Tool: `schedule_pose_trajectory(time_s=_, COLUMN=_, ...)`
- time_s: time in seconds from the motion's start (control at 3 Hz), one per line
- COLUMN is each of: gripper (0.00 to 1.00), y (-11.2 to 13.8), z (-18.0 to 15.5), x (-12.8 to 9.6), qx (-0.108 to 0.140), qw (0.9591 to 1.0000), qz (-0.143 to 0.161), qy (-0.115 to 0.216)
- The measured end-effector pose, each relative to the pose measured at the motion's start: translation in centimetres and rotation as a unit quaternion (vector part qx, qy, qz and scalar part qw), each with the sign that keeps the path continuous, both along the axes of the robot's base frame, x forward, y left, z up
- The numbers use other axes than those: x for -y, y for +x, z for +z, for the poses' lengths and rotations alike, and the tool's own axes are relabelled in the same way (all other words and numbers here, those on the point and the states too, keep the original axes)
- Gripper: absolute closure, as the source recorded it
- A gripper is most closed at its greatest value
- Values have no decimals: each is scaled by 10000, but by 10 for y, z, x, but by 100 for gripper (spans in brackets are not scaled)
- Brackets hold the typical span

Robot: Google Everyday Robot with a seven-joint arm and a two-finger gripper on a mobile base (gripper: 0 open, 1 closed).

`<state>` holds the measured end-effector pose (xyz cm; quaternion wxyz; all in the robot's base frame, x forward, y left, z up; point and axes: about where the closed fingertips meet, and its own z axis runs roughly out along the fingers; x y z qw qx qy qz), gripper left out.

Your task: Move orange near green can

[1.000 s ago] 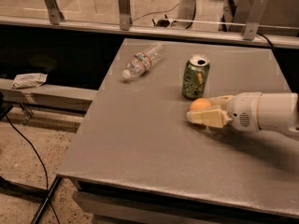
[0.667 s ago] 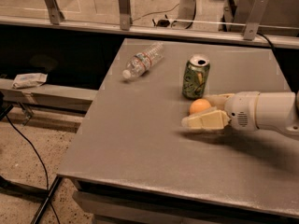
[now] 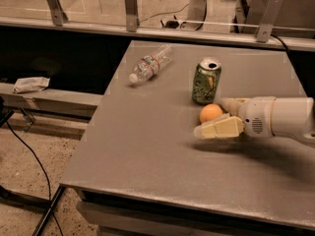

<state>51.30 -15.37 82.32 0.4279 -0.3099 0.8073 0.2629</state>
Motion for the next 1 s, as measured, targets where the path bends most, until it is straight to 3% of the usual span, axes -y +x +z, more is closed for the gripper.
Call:
schedule_pose_trajectory(time_s=0.33, gripper=0, y=6, z=44, x=35, qx=570, qw=9980, qz=-257, qy=47)
schedule_pose_trajectory(time_s=0.67, gripper=0, y=18, z=126, x=83, qx=1541, qw=9870, qz=-447, qy=125)
schedule_pose_trajectory(time_s=1.0, gripper=0, y=19, z=125, x=79, qx=1516, qw=9874, qz=-437, qy=116)
